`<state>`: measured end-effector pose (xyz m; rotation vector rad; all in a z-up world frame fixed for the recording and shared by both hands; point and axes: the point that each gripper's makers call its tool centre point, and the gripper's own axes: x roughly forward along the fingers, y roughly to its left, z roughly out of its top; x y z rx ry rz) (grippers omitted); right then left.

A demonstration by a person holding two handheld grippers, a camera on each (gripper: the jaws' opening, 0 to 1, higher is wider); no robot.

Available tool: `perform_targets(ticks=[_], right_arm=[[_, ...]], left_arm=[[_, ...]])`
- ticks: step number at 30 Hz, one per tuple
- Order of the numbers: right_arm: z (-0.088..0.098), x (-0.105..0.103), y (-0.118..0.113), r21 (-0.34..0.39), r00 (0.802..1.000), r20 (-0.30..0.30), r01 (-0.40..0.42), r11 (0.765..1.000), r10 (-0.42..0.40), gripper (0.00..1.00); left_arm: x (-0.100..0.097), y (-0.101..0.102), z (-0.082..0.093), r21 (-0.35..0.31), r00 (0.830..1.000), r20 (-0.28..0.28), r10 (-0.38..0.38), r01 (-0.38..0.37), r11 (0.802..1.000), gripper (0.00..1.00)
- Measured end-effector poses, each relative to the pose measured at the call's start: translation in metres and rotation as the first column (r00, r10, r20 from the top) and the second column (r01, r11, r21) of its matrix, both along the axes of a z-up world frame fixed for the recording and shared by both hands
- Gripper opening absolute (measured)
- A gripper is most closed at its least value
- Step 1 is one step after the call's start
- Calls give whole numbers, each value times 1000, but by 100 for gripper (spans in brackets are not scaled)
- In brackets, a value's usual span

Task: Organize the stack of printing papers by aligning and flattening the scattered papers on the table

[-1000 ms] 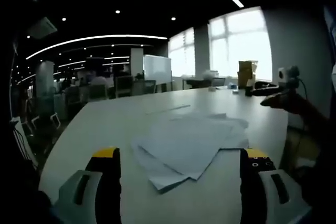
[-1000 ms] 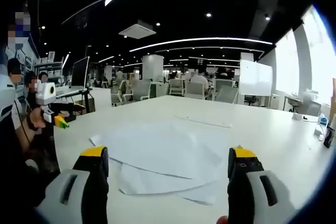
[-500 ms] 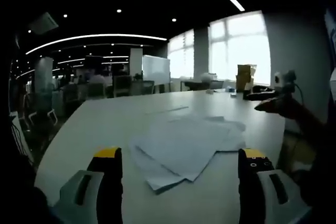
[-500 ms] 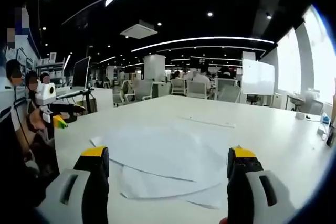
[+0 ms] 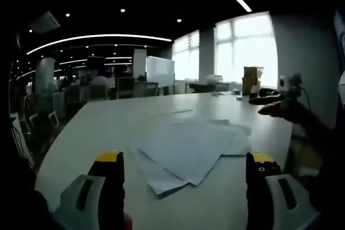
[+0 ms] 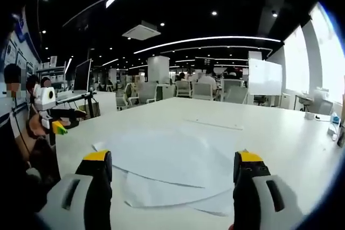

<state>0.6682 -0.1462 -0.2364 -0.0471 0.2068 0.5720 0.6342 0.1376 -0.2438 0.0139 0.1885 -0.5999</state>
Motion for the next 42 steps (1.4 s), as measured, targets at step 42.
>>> perform_targets(ticks=[42], right_arm=[[1,22,35,-4,999,-14,-35,999,35,88]], left_arm=[[0,7,9,23,999,38,26,-27,999,97]])
